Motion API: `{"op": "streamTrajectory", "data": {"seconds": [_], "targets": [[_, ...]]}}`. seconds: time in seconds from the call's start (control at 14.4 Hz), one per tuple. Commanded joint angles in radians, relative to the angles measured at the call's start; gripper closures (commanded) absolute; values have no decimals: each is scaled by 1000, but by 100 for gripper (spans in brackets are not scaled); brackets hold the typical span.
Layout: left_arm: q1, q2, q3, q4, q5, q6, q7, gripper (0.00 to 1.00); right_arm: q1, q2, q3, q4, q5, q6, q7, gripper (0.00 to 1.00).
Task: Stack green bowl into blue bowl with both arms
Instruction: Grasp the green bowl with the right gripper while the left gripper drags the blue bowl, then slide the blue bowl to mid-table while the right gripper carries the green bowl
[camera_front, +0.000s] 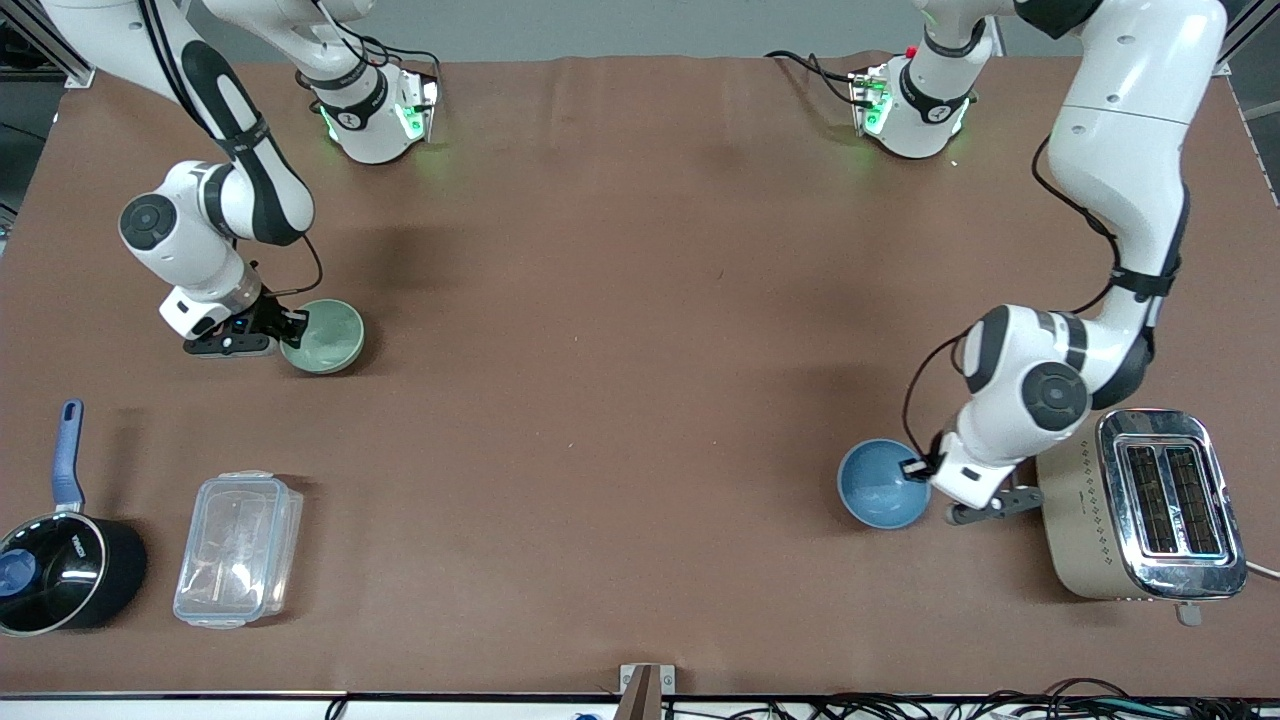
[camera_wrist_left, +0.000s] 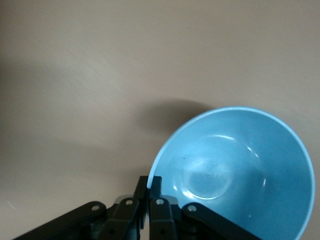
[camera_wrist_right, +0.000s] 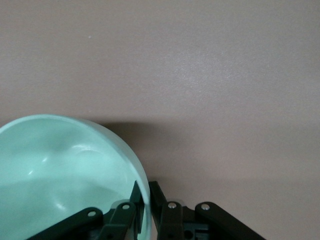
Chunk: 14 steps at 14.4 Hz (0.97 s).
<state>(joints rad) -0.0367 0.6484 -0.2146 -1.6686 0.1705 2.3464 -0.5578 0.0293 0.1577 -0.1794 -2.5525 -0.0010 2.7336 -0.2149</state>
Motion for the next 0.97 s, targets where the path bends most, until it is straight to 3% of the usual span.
{"op": "streamTrajectory", "data": {"seconds": [0.0, 0.21, 0.49, 0.63, 0.9], "targets": [[-83, -58, -52, -6, 23, -67, -219, 100, 18, -110, 1, 61, 9, -206, 2, 100], [-176, -53, -107, -2, 23, -62, -483, 100, 37, -150, 12, 219, 9, -475, 29, 100], [-360, -27, -108, 1, 23, -13, -747, 100, 38, -139, 73, 522, 19, -843, 123, 100], [-416, -12, -106, 1, 24, 10, -835, 100, 40, -138, 119, 606, 19, -911, 184, 100], [-488, 13, -101, 0, 24, 11, -918, 96, 78, -84, 202, 627, 53, -855, 360, 100]]}}
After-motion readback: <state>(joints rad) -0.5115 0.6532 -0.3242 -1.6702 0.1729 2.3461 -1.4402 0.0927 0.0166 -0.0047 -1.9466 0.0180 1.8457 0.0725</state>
